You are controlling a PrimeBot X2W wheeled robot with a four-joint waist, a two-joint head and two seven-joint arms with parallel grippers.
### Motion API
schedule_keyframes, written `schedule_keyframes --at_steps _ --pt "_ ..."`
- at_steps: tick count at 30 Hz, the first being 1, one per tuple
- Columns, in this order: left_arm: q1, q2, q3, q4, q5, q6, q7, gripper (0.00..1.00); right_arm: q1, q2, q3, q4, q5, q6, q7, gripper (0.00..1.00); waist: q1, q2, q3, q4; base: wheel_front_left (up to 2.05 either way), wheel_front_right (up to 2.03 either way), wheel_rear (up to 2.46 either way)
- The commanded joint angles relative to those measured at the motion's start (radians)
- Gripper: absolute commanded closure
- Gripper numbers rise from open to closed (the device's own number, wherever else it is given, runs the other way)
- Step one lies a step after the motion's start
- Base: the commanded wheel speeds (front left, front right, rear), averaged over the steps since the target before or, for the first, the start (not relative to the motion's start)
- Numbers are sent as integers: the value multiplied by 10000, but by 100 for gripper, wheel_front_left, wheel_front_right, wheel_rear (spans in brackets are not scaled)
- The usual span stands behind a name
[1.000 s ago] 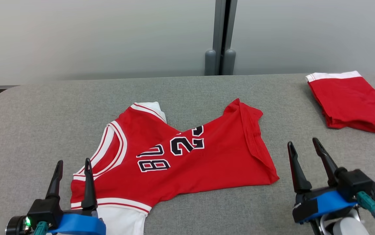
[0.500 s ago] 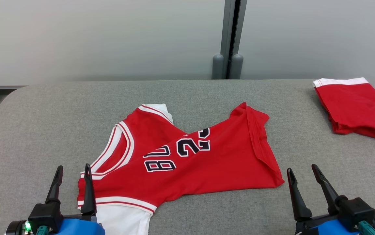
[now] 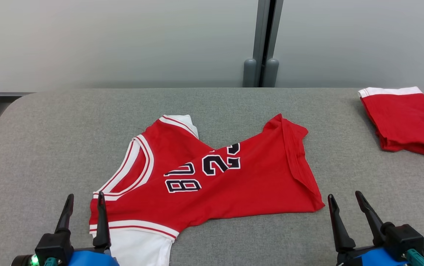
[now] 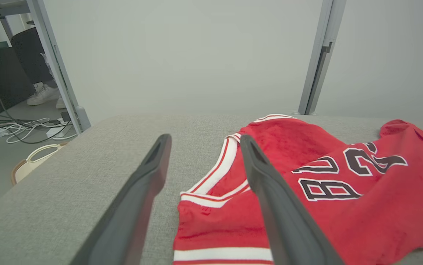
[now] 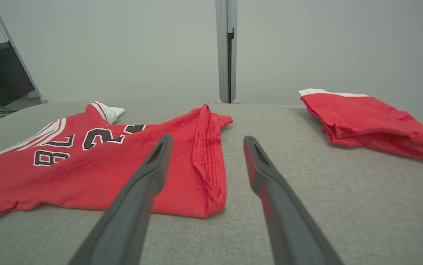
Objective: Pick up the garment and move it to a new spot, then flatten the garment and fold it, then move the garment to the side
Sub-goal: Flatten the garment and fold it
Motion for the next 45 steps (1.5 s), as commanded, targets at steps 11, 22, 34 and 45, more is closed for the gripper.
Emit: schedule_keyframes --at_steps 11,22,34,45 --pt "207 6 -33 1292 -298 -137 -27 0 -1059 10 -545 2403 220 4 -254 0 1 0 244 232 0 0 0" --pt "544 -33 -442 2427 -766 -333 -27 0 -1942 6 -581 3910 315 4 -344 0 1 0 578 427 0 0 0" --pt "1182 -72 -1014 2505 -1423 -431 -24 0 -2237 4 -537 4353 401 4 -347 0 1 0 629 422 0 0 0" --pt "1061 -28 -2066 2582 -2057 -437 -1 0 -2562 5 -303 5311 563 4 -342 0 1 0 594 484 0 0 0"
